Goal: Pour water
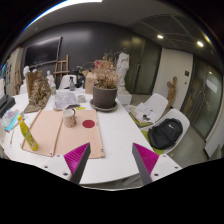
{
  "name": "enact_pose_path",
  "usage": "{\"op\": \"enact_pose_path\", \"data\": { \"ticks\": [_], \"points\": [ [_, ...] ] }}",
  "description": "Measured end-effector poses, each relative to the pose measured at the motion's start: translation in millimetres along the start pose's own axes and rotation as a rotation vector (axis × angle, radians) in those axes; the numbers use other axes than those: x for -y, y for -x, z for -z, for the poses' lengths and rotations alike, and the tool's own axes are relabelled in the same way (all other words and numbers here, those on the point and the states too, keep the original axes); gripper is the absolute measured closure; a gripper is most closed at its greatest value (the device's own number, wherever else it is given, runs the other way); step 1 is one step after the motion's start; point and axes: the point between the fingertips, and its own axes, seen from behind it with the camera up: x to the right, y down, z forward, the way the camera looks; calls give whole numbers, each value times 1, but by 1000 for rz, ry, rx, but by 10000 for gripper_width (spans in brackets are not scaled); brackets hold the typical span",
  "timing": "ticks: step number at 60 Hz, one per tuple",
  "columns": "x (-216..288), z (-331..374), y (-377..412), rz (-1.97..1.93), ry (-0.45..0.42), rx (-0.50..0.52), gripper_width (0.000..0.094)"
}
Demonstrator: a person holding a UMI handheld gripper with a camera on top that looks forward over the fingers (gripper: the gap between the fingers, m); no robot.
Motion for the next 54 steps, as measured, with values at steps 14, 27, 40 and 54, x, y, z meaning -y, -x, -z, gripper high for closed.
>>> {"op": "enact_pose_path", "data": {
  "ticks": [14, 27, 40, 54],
  "points": [
    [-7, 4, 82, 10, 12, 75, 78],
    [-37, 7, 225, 53, -1, 200, 72],
    [-57, -2, 376, 62, -67, 349, 76],
    [-59, -74, 453, 57, -121, 327, 81]
  ]
}}
